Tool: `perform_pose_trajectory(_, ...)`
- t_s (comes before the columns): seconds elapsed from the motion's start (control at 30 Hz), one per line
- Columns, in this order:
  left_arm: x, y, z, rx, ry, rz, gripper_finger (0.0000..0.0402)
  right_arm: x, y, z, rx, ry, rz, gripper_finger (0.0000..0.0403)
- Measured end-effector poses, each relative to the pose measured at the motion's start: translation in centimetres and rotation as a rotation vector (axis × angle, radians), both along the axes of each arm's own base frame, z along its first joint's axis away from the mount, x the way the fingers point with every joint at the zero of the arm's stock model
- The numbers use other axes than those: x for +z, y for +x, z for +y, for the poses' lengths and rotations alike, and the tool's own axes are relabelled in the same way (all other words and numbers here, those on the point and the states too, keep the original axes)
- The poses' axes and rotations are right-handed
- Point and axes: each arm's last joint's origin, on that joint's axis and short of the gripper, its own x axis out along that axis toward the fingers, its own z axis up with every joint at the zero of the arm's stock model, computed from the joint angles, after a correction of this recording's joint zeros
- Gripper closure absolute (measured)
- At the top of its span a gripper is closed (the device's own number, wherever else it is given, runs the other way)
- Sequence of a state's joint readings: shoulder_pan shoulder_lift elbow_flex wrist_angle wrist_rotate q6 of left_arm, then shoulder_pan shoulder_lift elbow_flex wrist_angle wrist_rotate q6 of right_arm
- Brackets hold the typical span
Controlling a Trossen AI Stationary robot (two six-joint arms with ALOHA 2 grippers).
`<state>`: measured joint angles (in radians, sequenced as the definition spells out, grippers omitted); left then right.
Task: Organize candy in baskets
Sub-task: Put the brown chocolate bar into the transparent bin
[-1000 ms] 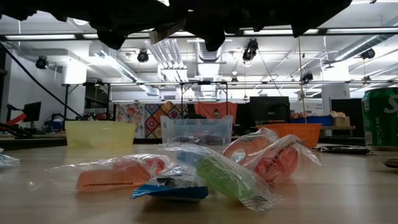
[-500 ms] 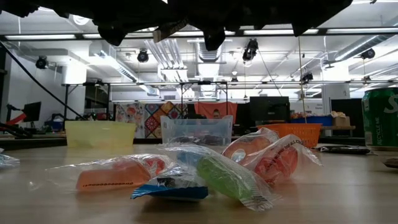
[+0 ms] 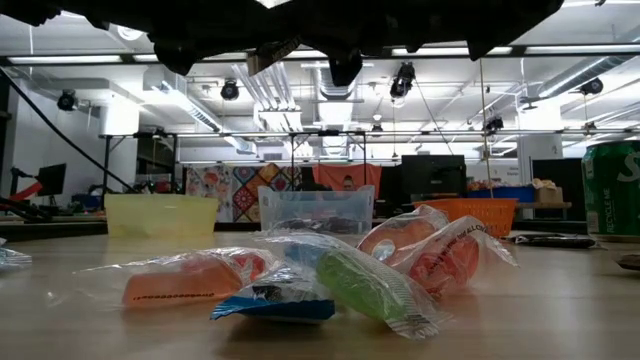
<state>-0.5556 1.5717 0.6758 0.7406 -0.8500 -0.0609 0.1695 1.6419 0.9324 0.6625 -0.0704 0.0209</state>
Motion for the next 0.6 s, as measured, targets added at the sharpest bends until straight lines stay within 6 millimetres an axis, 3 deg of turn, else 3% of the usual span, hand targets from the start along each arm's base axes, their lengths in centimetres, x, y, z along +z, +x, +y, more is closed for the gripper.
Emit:
perform_pose_trajectory(0.33, 0.1, -0.4, 0.6, 0.139, 0.039, 0.027, 0.0311, 0.3, 0.4, -4.0, -0.1, 0.082, 0.041, 0.0385)
perform_pose_trajectory(0.6, -0.8, -1.1, 1.2, 0.257, 0.05, 0.092, 0.0311, 0.5, 0.7, -11.2, -0.329, 0.076, 0.174, 0.0385)
